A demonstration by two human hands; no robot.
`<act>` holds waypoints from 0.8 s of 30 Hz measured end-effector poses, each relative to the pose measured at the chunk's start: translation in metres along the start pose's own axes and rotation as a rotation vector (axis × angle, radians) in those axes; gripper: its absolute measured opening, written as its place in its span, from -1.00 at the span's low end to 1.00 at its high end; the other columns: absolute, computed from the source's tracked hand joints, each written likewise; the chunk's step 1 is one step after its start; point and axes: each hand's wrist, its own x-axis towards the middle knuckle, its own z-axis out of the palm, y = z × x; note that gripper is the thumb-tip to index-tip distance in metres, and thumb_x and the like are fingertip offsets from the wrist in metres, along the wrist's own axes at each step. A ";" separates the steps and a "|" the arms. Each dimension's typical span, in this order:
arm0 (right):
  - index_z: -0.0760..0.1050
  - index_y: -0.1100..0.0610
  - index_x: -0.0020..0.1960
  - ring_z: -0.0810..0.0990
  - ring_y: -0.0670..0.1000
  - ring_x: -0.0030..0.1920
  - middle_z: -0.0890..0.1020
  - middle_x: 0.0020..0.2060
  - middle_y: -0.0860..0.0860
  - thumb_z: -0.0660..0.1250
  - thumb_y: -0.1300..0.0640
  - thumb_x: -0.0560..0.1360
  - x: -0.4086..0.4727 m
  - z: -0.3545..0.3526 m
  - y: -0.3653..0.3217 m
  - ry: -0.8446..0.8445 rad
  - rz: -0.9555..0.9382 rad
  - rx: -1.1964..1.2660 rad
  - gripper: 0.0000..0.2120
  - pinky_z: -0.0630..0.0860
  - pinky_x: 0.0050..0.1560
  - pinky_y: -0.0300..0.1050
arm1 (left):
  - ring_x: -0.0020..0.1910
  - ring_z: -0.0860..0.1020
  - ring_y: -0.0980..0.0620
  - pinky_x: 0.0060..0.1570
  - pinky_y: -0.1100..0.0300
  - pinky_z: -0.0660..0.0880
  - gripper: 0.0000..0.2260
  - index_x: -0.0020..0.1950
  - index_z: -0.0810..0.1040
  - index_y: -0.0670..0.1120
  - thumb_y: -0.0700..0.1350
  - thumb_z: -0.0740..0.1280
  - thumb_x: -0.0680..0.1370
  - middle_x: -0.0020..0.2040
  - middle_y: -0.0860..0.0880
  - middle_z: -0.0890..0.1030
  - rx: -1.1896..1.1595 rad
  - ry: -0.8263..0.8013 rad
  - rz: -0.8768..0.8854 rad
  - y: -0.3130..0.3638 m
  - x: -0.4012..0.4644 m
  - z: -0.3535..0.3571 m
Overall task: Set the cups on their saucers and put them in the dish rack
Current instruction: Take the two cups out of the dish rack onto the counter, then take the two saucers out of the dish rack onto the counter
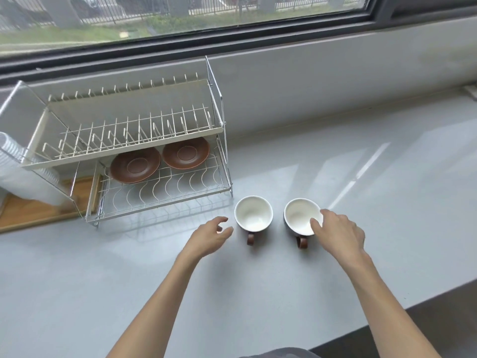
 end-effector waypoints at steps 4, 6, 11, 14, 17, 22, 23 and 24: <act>0.47 0.10 0.27 0.60 0.23 0.11 0.65 0.09 0.13 0.15 -0.02 0.59 -0.008 -0.005 -0.037 0.030 -0.154 -0.026 -0.67 0.43 -0.07 -0.01 | 0.34 0.50 -0.08 0.30 0.05 0.42 -0.54 0.52 0.33 0.14 0.17 0.20 0.62 0.43 -0.05 0.49 0.302 0.009 0.050 -0.009 -0.007 -0.029; 0.46 0.11 0.28 0.59 0.21 0.13 0.65 0.10 0.11 0.16 -0.04 0.60 -0.013 -0.006 -0.058 0.017 -0.258 -0.026 -0.65 0.49 -0.01 0.02 | 0.34 0.50 -0.09 0.28 0.03 0.43 -0.53 0.53 0.31 0.13 0.16 0.19 0.62 0.43 -0.04 0.49 0.379 0.017 0.065 -0.015 -0.011 -0.044; 0.39 0.06 0.40 0.57 0.23 0.19 0.61 0.20 0.12 0.15 -0.04 0.59 -0.025 -0.007 -0.117 -0.011 -0.437 -0.051 -0.59 0.46 0.03 0.05 | 0.37 0.48 -0.13 0.25 0.00 0.44 -0.52 0.54 0.27 0.11 0.15 0.16 0.62 0.45 -0.05 0.48 0.534 0.126 0.103 -0.030 -0.019 -0.075; 0.38 0.07 0.41 0.56 0.22 0.22 0.59 0.24 0.10 0.16 -0.06 0.60 -0.034 -0.008 -0.153 -0.002 -0.529 -0.066 -0.58 0.46 0.08 0.04 | 0.37 0.48 -0.12 0.23 0.00 0.44 -0.53 0.55 0.28 0.09 0.14 0.15 0.64 0.43 -0.04 0.50 0.574 0.198 0.105 -0.043 -0.027 -0.092; 0.42 0.07 0.35 0.56 0.19 0.22 0.59 0.23 0.06 0.15 -0.08 0.61 -0.039 -0.003 -0.180 0.005 -0.584 -0.034 -0.61 0.47 0.07 0.05 | 0.31 0.52 -0.14 0.16 0.00 0.45 -0.56 0.52 0.33 0.06 0.13 0.14 0.65 0.35 -0.06 0.55 0.663 0.341 0.103 -0.052 -0.035 -0.104; 0.36 0.04 0.44 0.52 0.13 0.29 0.55 0.30 0.01 0.15 -0.07 0.63 -0.042 0.012 -0.217 0.083 -0.658 -0.001 -0.58 0.47 0.15 0.03 | 0.32 0.50 -0.11 0.21 0.00 0.39 -0.57 0.50 0.34 0.02 0.10 0.15 0.64 0.37 -0.02 0.52 0.667 0.576 0.117 -0.076 -0.034 -0.117; 0.35 0.05 0.45 0.51 0.13 0.30 0.53 0.33 0.03 0.15 -0.07 0.63 -0.040 0.017 -0.224 0.117 -0.674 0.005 -0.58 0.45 0.19 0.03 | 0.33 0.48 -0.11 0.22 -0.01 0.38 -0.57 0.50 0.34 0.02 0.09 0.16 0.64 0.37 -0.02 0.51 0.649 0.613 0.126 -0.080 -0.031 -0.119; 0.36 0.06 0.45 0.49 0.14 0.32 0.51 0.35 0.06 0.18 -0.06 0.63 -0.037 0.021 -0.229 0.150 -0.686 0.012 -0.57 0.43 0.23 0.04 | 0.33 0.47 -0.11 0.23 -0.01 0.38 -0.56 0.50 0.34 0.01 0.08 0.18 0.64 0.38 -0.03 0.51 0.627 0.645 0.133 -0.083 -0.027 -0.121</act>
